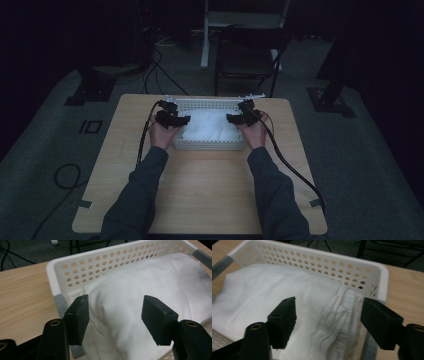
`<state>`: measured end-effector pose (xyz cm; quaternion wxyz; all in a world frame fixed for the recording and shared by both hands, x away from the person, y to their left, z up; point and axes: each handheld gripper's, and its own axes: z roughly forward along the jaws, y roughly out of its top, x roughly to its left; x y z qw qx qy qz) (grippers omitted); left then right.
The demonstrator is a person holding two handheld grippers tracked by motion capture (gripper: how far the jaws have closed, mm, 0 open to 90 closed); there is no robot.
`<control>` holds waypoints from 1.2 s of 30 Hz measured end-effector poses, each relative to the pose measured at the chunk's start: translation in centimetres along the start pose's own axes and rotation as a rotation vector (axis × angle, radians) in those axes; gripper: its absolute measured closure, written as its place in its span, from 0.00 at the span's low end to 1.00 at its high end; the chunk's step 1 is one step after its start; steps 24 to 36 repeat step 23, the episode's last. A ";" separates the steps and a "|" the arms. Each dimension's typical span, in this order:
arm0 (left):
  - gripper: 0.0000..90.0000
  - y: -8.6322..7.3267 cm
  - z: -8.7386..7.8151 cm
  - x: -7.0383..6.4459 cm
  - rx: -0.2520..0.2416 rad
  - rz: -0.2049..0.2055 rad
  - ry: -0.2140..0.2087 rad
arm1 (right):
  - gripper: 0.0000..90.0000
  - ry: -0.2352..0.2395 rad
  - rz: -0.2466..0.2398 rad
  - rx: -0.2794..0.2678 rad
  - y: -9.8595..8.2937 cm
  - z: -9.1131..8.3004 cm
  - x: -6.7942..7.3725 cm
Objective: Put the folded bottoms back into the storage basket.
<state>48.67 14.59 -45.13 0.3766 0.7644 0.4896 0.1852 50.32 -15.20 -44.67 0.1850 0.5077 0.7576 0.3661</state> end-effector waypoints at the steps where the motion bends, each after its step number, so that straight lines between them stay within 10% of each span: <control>1: 0.44 0.0 -0.2 0.1 -0.005 0.001 0.001 | 0.34 0.002 0.005 -0.009 -0.1 -0.2 -0.1; 12: 0.45 -3.2 -4.6 0.1 -0.131 0.008 0.010 | 0.44 0.055 -0.022 -0.087 -3.6 -3.3 0.1; 36: 0.44 -5.8 -6.1 1.1 -0.116 0.019 0.024 | 0.44 0.058 -0.055 -0.127 -6.4 -6.0 0.4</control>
